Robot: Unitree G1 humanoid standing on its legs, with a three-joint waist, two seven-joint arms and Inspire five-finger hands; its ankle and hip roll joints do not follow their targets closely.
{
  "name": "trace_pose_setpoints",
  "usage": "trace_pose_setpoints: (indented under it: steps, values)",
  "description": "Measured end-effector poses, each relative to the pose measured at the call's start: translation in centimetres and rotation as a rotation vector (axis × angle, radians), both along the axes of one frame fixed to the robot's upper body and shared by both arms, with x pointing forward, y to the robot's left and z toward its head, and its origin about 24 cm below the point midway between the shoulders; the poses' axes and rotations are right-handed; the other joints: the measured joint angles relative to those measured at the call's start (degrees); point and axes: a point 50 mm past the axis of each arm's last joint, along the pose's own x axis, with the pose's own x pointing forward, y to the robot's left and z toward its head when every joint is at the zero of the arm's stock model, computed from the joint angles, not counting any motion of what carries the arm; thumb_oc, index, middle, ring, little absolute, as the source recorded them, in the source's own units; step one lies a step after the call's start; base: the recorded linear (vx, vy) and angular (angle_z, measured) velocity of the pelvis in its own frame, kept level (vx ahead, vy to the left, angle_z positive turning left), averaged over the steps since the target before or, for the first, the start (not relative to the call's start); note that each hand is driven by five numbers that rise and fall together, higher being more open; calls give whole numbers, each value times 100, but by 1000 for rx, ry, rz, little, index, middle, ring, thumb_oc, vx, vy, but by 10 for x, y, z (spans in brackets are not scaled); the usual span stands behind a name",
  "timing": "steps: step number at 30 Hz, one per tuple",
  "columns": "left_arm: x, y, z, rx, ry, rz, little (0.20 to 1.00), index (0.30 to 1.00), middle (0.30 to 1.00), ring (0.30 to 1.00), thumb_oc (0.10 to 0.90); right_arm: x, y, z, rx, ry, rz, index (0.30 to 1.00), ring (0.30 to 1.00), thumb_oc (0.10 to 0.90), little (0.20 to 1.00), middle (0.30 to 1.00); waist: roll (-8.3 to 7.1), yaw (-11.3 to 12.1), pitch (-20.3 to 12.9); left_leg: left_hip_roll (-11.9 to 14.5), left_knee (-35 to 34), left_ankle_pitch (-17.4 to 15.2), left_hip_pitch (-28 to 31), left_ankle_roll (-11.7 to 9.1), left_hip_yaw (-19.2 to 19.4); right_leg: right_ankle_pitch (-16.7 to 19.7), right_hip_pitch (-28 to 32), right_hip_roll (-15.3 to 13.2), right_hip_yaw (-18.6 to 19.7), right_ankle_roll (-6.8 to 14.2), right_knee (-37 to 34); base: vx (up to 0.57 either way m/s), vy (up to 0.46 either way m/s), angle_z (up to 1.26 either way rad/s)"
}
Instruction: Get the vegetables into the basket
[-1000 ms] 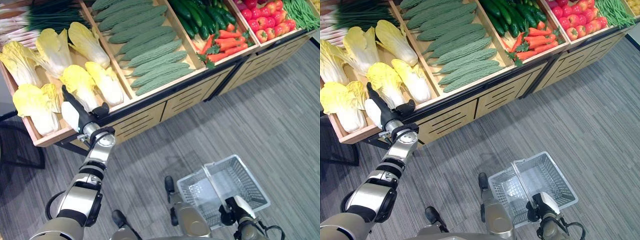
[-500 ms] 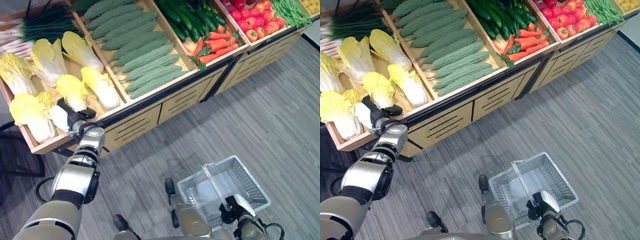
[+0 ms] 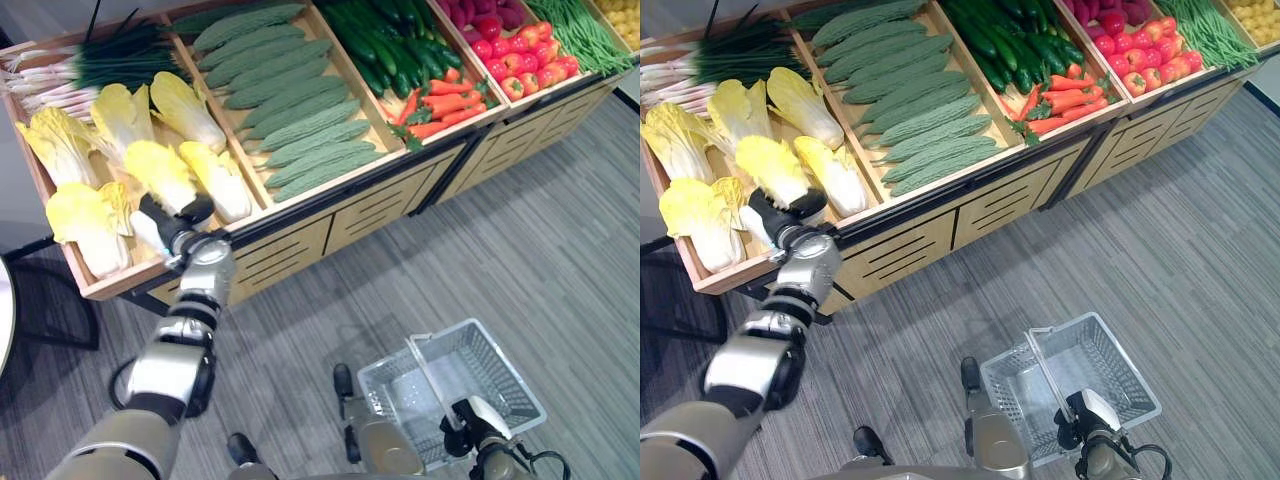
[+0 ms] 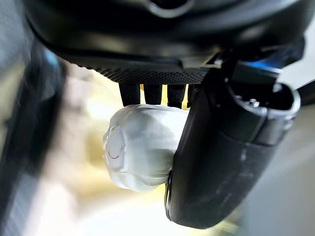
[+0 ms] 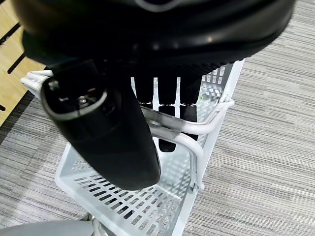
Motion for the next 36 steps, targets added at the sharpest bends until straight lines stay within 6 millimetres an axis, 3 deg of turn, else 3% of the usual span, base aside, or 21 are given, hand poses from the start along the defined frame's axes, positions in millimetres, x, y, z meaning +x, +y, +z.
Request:
trace_pose_setpoints:
  steps: [2, 5, 8, 13, 14, 17, 18, 21, 22, 30, 36]
  values:
    - [-8, -9, 15, 111, -107, -26, 300, 300, 300, 300, 400, -4, -2, 0, 2, 5, -25, 300, 300, 400, 300, 300, 3, -5, -2, -5, 0, 0, 75, 1, -75, -21, 119, -24, -69, 12, -1, -13, 43, 21]
    - [-27, -5, 35, 200, -271, -80, 300, 300, 300, 300, 400, -7, -3, 0, 13, -2, -42, 300, 300, 400, 300, 300, 7, 15, 2, -35, -26, -13, 151, 7, -130, -116, 225, -73, -113, 111, -4, -20, 52, 12]
    - [-49, 2, 34, 224, -365, -236, 300, 300, 300, 300, 400, -11, -5, 0, 24, -2, -73, 300, 300, 400, 300, 300, 61, 152, 24, -53, -15, -15, 222, 15, -138, -117, 296, -92, -113, 110, -5, 3, 53, 2]
    - [-60, 5, 1, 22, -318, -523, 300, 300, 300, 300, 400, -18, -17, 1, 15, 23, -132, 300, 300, 400, 300, 300, 198, 309, 61, -113, -26, -24, 252, 48, -258, -133, 402, -194, -207, 130, -6, -11, 49, 13]
    - [-67, 8, -26, -102, -258, -624, 300, 300, 300, 300, 400, -17, -19, 2, 23, 22, -144, 300, 300, 400, 300, 300, 255, 295, 85, -139, -24, -34, 301, 65, -305, -150, 480, -222, -248, 153, -7, -19, 44, 13]
    - [-78, 12, -56, -184, -153, -681, 300, 300, 300, 300, 400, -16, -18, 2, 33, 27, -142, 300, 300, 400, 300, 300, 275, 326, 93, -175, -3, -36, 295, 79, -337, -137, 496, -256, -268, 151, -5, -24, 47, 11]
    - [-87, 14, -75, -204, -74, -740, 300, 300, 300, 300, 400, -20, -20, 2, 41, 35, -159, 300, 300, 400, 300, 300, 313, 306, 98, -187, -2, -45, 330, 95, -402, -127, 570, -279, -308, 136, -7, -9, 36, 17]
    - [-95, 12, -91, -255, -37, -783, 300, 300, 300, 300, 400, -21, -22, 2, 49, 43, -176, 300, 300, 400, 300, 300, 327, 355, 97, -209, -2, -48, 369, 112, -442, -133, 635, -312, -335, 145, -6, 2, 42, 10]
    - [-101, 13, -105, -272, 36, -818, 300, 300, 300, 300, 400, -24, -24, 2, 54, 48, -190, 300, 300, 400, 300, 300, 353, 370, 79, -209, -3, -59, 437, 125, -442, -151, 710, -321, -333, 165, -7, 19, 48, 4]
    - [-105, 9, -107, -261, 45, -930, 300, 300, 300, 300, 400, -44, -29, -2, 55, 114, -230, 300, 300, 400, 300, 300, 379, 421, -113, -305, -30, -87, 498, 169, -449, -193, 773, -406, -322, 243, -6, 11, 59, 1]
    - [-104, -7, -107, -243, 62, -1035, 300, 300, 300, 300, 400, -57, -34, -4, 56, 156, -276, 300, 300, 400, 300, 300, 305, 432, -216, -522, -31, -159, 502, 305, -462, -149, 785, -588, -308, 366, -3, -39, 125, 2]
